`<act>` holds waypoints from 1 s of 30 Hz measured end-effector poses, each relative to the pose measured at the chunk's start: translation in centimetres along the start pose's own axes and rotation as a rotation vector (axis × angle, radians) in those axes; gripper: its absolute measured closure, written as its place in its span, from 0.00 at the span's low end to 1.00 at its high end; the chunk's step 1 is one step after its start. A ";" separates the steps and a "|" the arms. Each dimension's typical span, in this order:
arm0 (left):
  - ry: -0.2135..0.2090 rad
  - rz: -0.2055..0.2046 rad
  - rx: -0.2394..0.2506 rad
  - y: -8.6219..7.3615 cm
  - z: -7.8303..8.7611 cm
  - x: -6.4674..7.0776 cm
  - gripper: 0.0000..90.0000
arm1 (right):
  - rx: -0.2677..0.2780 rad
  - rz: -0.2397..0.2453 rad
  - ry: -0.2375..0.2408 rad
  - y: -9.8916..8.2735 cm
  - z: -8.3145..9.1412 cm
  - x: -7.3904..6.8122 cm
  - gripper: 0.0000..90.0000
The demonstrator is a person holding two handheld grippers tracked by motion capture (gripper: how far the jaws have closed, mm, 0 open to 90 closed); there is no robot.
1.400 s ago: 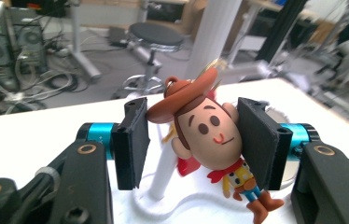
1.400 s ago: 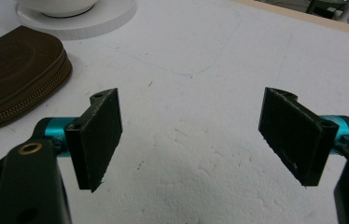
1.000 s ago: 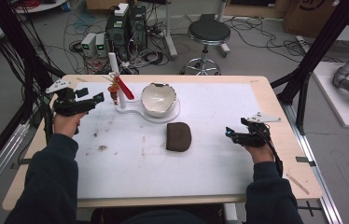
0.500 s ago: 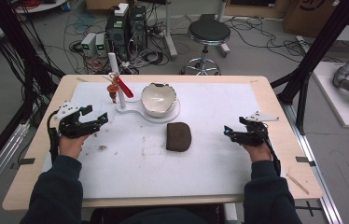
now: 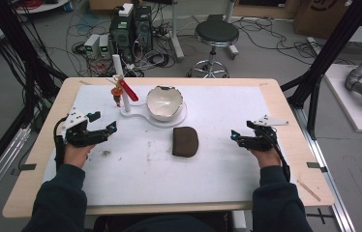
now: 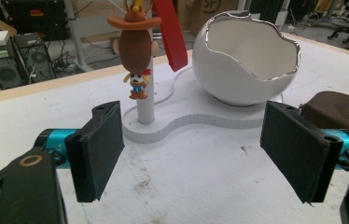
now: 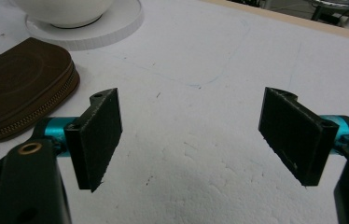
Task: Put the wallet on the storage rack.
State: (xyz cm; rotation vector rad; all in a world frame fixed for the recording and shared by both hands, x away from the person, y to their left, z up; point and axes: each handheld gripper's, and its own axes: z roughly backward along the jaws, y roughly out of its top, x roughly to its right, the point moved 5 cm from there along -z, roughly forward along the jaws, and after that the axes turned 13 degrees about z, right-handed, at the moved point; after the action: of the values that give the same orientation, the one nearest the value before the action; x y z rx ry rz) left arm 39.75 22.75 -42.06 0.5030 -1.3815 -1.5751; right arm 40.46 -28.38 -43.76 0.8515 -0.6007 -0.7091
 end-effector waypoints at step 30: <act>-0.110 0.047 -0.121 -1.9 -2.5 3.1 0.25 | -0.048 0.101 0.385 3.0 -6.4 -8.4 0.25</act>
State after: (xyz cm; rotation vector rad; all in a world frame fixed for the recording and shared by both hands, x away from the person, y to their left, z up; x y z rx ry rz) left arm 39.64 18.67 -43.65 0.3133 -1.3605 -1.6574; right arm 40.75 -17.69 -46.23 0.8780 -0.2778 -0.4494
